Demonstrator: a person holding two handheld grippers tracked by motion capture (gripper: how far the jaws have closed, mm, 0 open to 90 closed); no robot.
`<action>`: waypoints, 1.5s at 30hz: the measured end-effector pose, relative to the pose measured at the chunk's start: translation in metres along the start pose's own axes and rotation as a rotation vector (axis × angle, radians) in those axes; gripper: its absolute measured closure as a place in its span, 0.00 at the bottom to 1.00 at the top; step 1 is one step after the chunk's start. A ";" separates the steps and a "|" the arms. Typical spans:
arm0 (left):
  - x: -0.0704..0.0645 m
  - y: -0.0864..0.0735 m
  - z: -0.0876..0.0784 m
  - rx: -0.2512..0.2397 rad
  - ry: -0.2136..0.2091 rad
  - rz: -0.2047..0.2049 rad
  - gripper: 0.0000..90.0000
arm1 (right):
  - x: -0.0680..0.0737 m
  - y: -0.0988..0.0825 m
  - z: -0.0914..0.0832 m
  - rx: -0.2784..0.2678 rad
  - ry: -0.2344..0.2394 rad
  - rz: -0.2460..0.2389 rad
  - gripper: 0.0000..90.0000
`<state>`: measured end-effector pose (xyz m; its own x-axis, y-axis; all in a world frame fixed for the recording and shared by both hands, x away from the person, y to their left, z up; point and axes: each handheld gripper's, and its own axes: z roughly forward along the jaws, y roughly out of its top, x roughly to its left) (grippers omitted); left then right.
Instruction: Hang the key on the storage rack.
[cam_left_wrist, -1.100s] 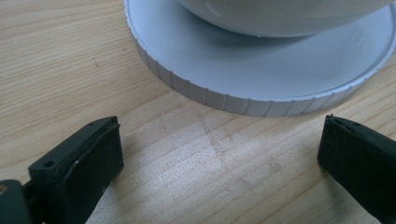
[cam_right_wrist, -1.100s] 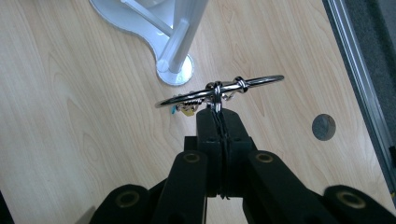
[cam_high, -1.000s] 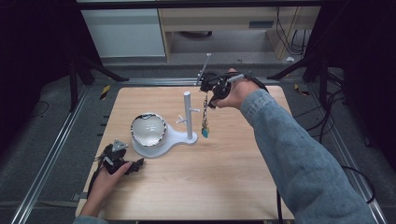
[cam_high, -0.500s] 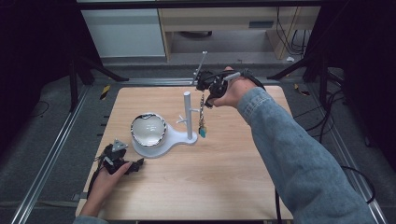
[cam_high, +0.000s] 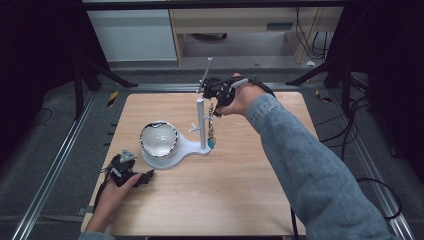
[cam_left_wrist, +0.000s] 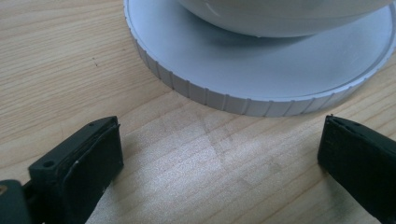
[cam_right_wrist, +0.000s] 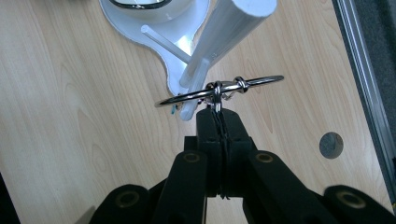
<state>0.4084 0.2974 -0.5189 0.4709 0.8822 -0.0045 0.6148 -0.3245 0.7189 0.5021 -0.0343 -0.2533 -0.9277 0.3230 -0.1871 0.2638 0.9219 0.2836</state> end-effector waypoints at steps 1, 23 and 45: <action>0.000 0.000 0.000 0.000 0.000 0.000 0.00 | -0.001 0.000 0.001 0.003 0.001 -0.002 0.99; 0.000 0.000 0.000 0.000 -0.001 0.001 0.00 | -0.017 0.010 0.018 0.015 0.054 0.010 0.93; 0.000 0.000 0.000 0.000 -0.002 0.003 0.00 | -0.039 -0.018 0.017 -0.048 -0.059 0.108 0.43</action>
<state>0.4086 0.2976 -0.5189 0.4735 0.8808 -0.0036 0.6137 -0.3269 0.7187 0.5383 -0.0596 -0.2673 -0.8770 0.4335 -0.2073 0.3475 0.8702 0.3494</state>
